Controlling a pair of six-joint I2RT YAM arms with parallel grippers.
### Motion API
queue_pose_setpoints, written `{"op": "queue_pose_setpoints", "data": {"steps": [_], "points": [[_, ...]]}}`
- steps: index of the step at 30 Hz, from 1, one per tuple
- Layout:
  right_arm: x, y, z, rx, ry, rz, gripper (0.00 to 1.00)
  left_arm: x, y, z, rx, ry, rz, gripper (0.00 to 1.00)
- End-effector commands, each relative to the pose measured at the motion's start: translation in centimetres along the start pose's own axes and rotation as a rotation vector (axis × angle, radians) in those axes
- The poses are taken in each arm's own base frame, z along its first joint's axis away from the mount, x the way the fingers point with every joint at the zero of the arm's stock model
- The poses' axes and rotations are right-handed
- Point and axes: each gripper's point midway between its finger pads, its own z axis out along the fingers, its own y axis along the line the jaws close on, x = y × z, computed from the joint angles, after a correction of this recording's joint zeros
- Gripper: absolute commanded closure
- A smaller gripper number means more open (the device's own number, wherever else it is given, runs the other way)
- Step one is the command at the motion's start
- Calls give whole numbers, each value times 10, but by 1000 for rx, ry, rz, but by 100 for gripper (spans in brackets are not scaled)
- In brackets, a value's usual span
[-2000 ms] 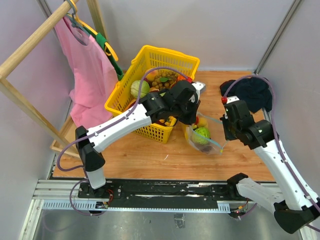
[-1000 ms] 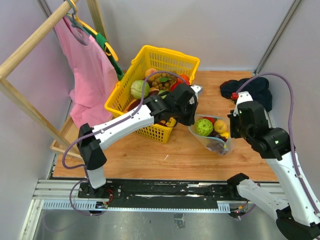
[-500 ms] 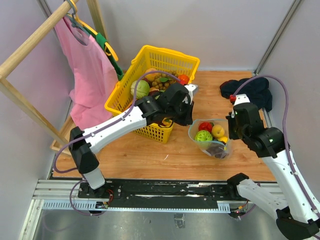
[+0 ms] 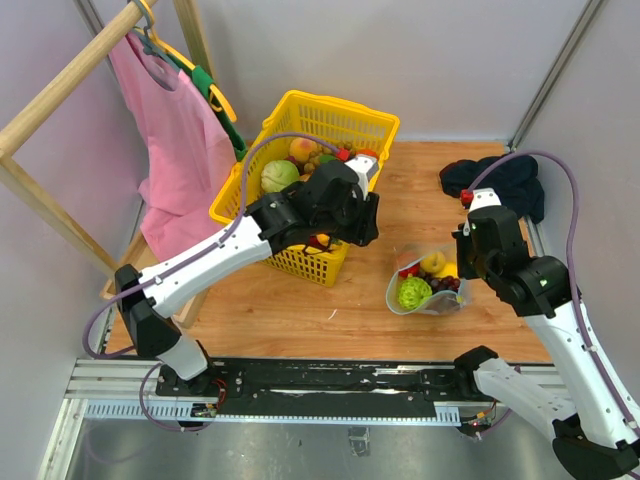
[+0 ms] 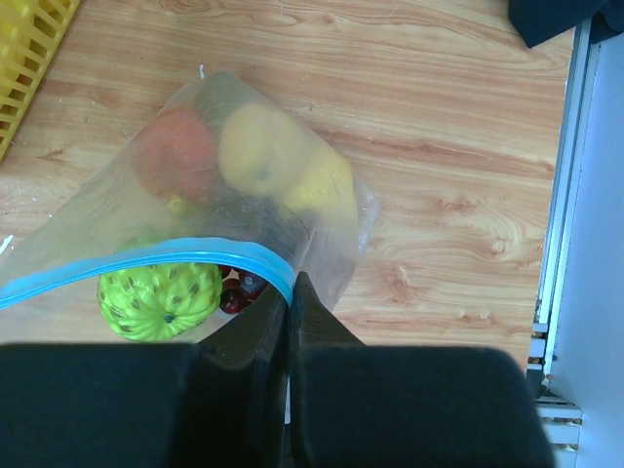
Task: Place the food in the zip-top bag and seal the zipper
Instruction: Pick up the fake fruit from the bin.
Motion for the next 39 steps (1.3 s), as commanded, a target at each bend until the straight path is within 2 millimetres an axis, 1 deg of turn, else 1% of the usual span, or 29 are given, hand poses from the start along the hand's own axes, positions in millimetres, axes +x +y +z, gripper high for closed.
{"op": "queue_pose_setpoints", "data": {"steps": [1, 2, 6, 8, 11, 15, 19, 22, 28, 31, 34, 39], "points": [[-13, -4, -4, 8, -55, 57, 99, -28, 38, -28, -131, -102, -7, 47], [-13, -3, -4, 6, -54, 59, 99, -30, 51, -29, -168, -107, -13, 45], [-14, -2, -5, 1, -57, 63, 99, -32, 90, -30, -260, -109, -31, 34], [-15, -2, -5, -1, -60, 65, 99, -33, 109, -29, -297, -107, -46, 28], [-15, -2, -5, -2, -58, 65, 99, -31, 137, -23, -344, -98, -67, 22], [-14, 0, -4, -7, -54, 65, 100, -23, 171, -9, -390, -64, -95, 16], [-14, 1, -3, -11, -51, 65, 99, -15, 197, 8, -426, -27, -111, 10], [-14, 2, -2, -17, -49, 65, 99, -4, 216, 25, -456, 6, -130, 8], [-15, 2, -3, -17, -57, 64, 99, 26, 240, 57, -493, 82, -145, 7], [-14, 2, -2, -19, -58, 63, 99, 38, 250, 66, -517, 110, -152, 7], [-14, 3, -1, -23, -60, 64, 99, 51, 254, 73, -524, 142, -156, 8], [-14, 5, 1, -30, -58, 63, 99, 69, 257, 83, -516, 186, -170, 10]]}}
